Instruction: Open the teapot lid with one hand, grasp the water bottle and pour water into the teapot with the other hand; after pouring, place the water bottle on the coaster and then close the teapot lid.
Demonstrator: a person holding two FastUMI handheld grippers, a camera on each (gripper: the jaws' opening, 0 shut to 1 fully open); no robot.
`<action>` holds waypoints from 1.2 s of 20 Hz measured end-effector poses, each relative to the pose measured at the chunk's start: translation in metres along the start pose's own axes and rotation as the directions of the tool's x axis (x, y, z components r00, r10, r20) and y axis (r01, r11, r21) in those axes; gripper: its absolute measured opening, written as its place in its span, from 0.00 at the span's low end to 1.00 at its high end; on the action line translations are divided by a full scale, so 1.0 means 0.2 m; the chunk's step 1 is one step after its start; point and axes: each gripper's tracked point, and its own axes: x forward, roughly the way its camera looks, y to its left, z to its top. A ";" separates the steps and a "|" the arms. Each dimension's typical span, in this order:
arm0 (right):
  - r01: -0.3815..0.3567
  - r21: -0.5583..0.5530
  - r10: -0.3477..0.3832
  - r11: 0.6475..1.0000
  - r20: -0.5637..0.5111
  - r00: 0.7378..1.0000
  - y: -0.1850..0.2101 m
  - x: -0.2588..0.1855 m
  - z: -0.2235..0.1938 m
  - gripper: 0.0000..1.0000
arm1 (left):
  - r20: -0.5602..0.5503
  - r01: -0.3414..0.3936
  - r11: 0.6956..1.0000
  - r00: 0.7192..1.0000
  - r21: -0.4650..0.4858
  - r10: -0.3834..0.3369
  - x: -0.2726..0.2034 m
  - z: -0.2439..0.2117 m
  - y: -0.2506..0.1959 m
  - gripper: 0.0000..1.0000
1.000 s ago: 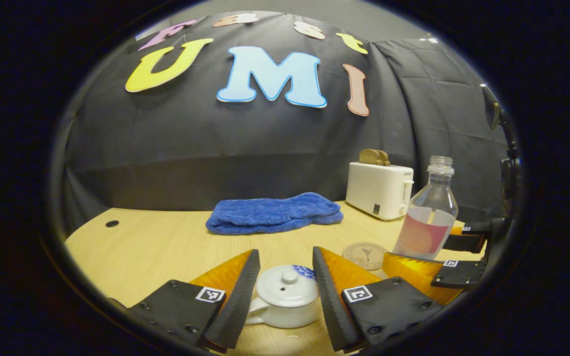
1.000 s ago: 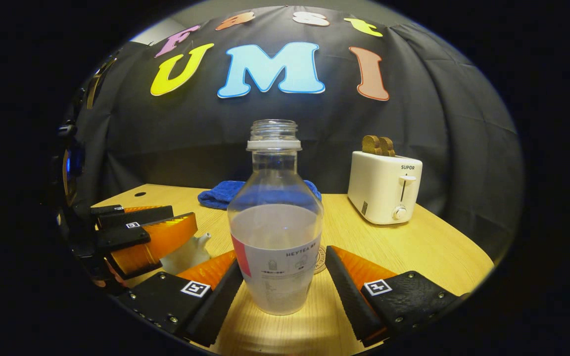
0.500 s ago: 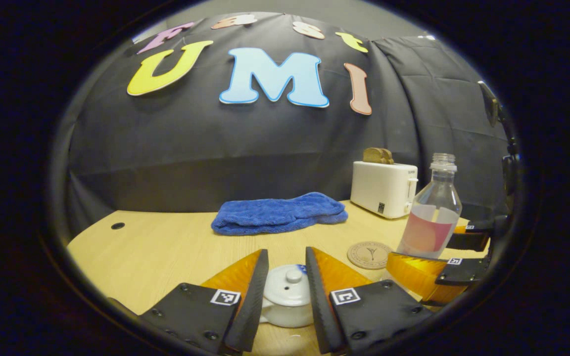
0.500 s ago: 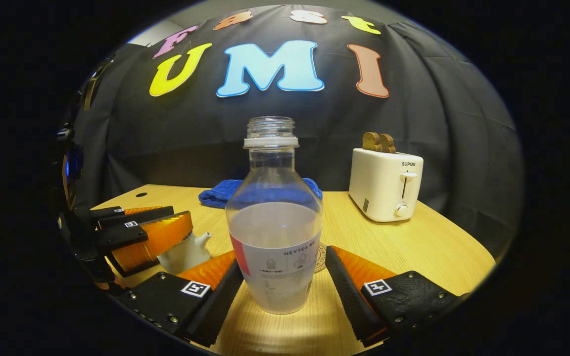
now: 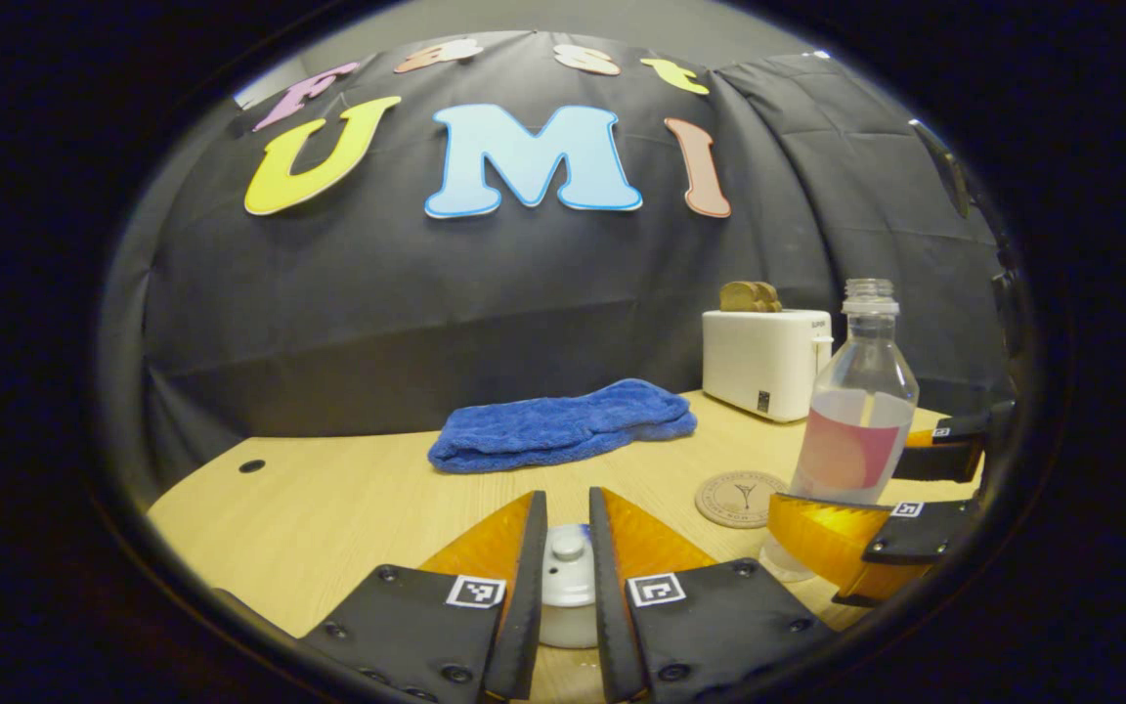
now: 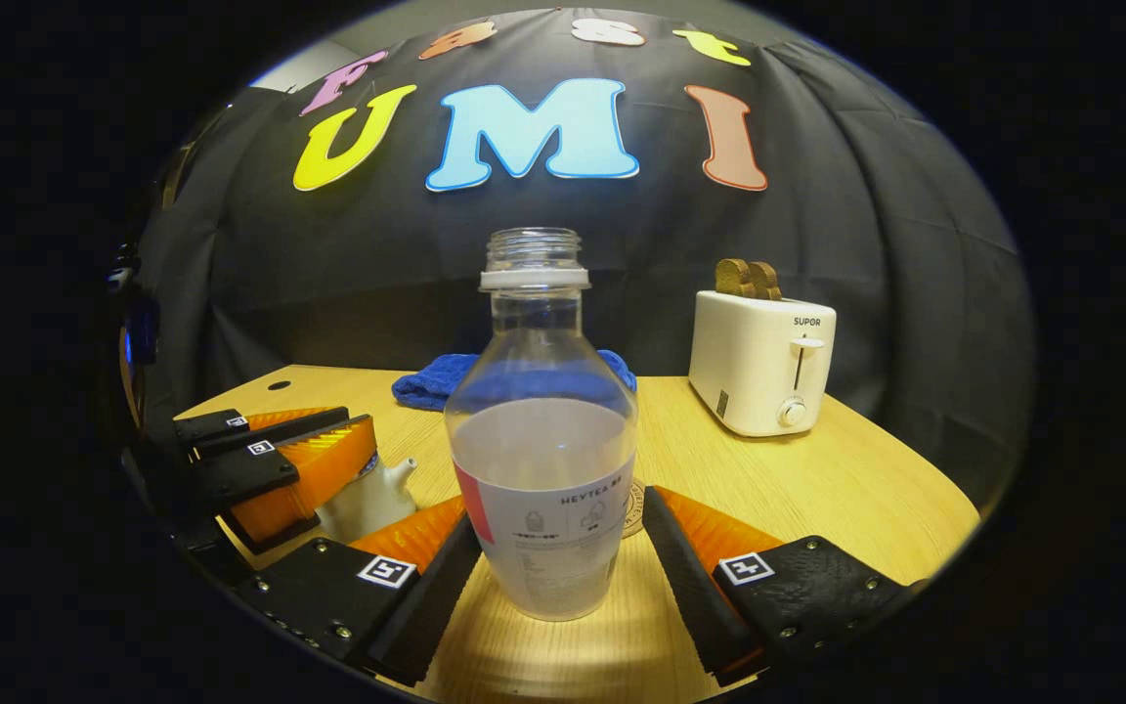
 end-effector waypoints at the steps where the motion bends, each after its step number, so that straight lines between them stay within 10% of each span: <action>1: 0.000 0.000 0.000 1.000 0.000 1.000 0.00 0.00 0.00 0.97 | 0.000 0.002 1.000 1.000 0.001 -0.002 0.00 0.00 0.00 0.32; 14: -0.017 -0.009 0.017 1.000 0.002 1.000 0.01 0.00 0.00 0.97 | 0.014 -0.013 1.000 1.000 -0.017 0.013 -0.04 0.03 0.01 0.35; 15: -0.016 -0.011 0.016 1.000 0.004 1.000 0.01 0.00 0.00 0.97 | 0.009 -0.009 1.000 1.000 -0.023 0.009 -0.04 0.01 0.00 0.15; 24: -0.021 -0.002 0.021 1.000 -0.005 1.000 0.02 0.00 -0.01 0.97 | 0.041 0.019 0.998 0.999 -0.067 -0.016 -0.03 0.02 0.00 0.15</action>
